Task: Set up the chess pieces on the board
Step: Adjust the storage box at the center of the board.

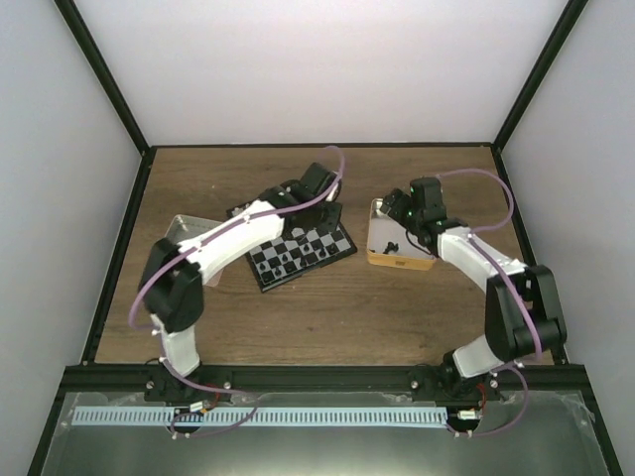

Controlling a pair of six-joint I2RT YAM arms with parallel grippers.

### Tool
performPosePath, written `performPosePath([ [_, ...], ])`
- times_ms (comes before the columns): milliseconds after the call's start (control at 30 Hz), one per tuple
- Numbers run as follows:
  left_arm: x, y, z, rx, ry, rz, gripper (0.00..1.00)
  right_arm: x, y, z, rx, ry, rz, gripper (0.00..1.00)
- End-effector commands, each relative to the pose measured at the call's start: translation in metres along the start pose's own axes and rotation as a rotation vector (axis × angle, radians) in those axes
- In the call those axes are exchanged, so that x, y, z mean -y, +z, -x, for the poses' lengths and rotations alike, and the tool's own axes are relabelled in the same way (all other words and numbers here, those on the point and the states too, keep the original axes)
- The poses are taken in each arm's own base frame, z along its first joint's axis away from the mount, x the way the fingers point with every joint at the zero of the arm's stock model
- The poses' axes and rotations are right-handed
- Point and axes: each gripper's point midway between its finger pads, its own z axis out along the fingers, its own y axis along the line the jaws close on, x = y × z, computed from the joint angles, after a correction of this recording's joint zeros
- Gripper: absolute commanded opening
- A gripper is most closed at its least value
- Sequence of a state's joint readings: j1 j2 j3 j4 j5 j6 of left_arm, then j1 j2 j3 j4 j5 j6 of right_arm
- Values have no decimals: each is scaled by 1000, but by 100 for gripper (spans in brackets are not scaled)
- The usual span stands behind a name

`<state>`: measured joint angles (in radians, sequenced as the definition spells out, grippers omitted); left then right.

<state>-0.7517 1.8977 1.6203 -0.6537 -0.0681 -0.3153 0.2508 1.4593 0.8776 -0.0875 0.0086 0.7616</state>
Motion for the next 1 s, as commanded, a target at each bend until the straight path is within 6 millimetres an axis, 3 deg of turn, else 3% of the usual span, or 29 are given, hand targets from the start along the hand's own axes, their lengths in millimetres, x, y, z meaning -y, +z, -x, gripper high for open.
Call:
performPosePath([
  [0, -19, -44, 19, 171, -41, 47, 48, 6, 19, 23, 24, 80, -113, 90],
  [200, -52, -79, -4, 226, -68, 92, 54, 50, 54, 29, -19, 269, -243, 86],
  [367, -71, -92, -21, 238, -84, 109, 57, 69, 70, 33, -13, 335, -296, 81],
  [633, -75, -105, -22, 273, -83, 100, 57, 72, 77, 52, 42, 348, -322, 81],
  [833, -76, -104, -22, 272, -84, 93, 58, 52, 80, 57, 16, 319, -214, 82],
  [967, -77, -101, -23, 265, -85, 94, 58, 67, 82, 57, 27, 357, -299, 81],
])
